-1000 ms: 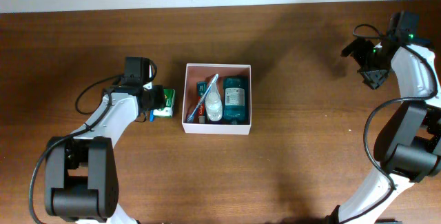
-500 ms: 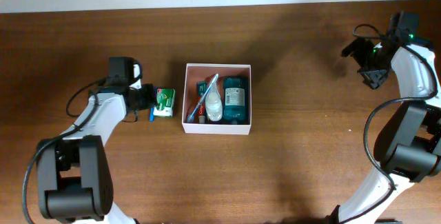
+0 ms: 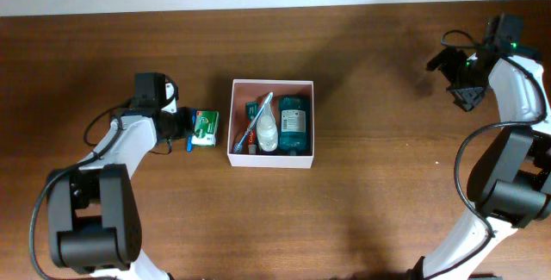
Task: Pack container
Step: 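Lower left gripper and close it on the blue razor handle, then lift the razor with left gripper and drop it into the box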
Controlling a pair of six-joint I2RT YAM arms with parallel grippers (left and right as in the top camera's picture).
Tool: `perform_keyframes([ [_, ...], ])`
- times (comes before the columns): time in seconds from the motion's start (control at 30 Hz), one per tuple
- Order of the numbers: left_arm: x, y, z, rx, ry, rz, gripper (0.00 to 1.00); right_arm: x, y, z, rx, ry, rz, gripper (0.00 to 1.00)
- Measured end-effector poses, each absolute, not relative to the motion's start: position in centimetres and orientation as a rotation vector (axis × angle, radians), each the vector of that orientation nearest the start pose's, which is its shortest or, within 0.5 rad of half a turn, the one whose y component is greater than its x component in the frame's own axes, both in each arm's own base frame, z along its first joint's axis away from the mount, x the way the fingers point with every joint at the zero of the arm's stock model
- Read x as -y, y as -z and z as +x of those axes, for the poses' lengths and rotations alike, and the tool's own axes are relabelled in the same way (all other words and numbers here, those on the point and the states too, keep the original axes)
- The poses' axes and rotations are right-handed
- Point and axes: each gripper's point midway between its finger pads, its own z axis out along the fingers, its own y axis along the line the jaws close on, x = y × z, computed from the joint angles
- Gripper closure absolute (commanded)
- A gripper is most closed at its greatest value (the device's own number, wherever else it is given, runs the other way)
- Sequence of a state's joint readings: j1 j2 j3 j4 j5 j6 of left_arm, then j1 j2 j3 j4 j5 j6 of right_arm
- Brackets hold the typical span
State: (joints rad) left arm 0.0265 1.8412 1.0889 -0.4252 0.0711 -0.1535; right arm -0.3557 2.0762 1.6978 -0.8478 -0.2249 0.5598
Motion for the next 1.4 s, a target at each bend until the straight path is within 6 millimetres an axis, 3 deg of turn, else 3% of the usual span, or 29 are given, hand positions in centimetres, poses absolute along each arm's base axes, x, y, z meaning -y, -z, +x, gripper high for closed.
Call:
perform_keyframes([
  [0.67,2.3,-1.4,40.7,-2.742,0.17,-0.065,0.56,13.1,-8.2,46.3,-2.536,-0.364,1.189,0.01],
  [0.83,2.3,-1.3,40.7,-2.744,0.167,-0.052,0.63,13.1,-8.2,46.3,-2.536,-0.364,1.188,0.01],
  [1.0,2.3,-0.9,40.6,-2.756,0.167,-0.053,0.77,13.1,-8.2,46.3,-2.536,-0.364,1.189,0.01],
  [1.2,2.3,-0.7,40.5,-2.759,0.166,-0.048,0.79,13.1,-8.2,46.3,-2.536,-0.364,1.188,0.01],
  [1.4,2.3,-0.7,40.5,-2.759,0.166,-0.05,0.93,13.1,-8.2,46.3,-2.536,-0.364,1.188,0.01],
])
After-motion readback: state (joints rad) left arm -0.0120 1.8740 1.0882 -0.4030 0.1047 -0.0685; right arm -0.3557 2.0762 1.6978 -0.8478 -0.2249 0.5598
